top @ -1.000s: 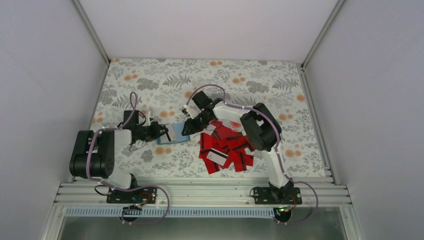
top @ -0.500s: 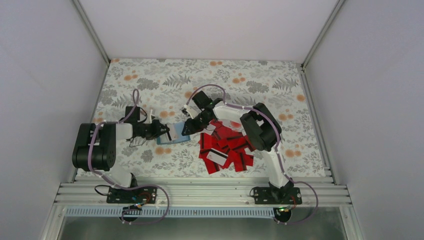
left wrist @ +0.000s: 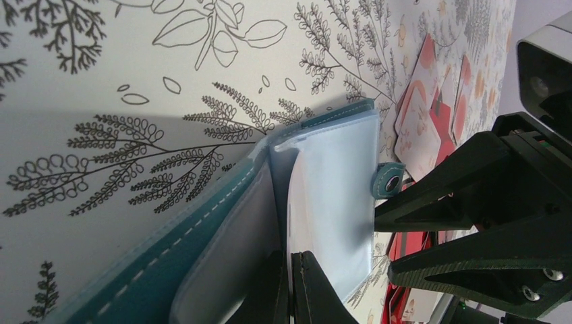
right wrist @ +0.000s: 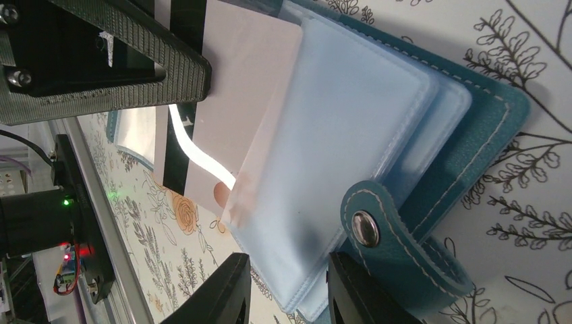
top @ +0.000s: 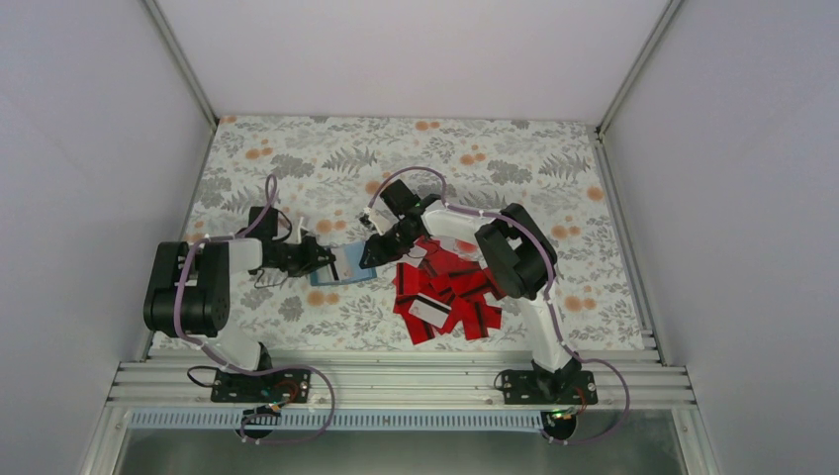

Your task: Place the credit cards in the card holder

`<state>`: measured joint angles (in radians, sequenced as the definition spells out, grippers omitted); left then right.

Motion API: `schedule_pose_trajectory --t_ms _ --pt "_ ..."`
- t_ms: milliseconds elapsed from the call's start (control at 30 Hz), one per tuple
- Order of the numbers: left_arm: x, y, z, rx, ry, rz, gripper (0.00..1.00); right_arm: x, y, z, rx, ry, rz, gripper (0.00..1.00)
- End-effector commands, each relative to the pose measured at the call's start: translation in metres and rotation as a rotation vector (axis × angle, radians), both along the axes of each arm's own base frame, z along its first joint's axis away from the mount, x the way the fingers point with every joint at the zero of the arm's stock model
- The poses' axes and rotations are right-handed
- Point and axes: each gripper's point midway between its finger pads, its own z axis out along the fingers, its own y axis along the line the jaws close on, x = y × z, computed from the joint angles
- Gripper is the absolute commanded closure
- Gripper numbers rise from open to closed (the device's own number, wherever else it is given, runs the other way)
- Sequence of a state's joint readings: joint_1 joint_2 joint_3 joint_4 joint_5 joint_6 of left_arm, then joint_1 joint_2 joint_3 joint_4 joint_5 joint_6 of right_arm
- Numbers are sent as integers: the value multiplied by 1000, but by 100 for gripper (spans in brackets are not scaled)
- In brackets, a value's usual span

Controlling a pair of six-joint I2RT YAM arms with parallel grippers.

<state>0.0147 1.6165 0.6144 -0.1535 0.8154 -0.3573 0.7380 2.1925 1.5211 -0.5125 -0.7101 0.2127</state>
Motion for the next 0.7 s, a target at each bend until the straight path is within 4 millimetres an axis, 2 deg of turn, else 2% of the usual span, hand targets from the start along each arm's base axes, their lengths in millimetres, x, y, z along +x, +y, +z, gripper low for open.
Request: schedule_pose_trajectory --t_ms 0,300,667 --pt "-18 9 -18 88 98 9 98 3 -1 -6 0 -9 11 70" --pt "-18 -4 -20 79 87 -45 98 3 0 -6 3 -4 15 70" --pt "-13 -7 -25 65 89 -32 98 2 -2 -6 0 -5 18 70"
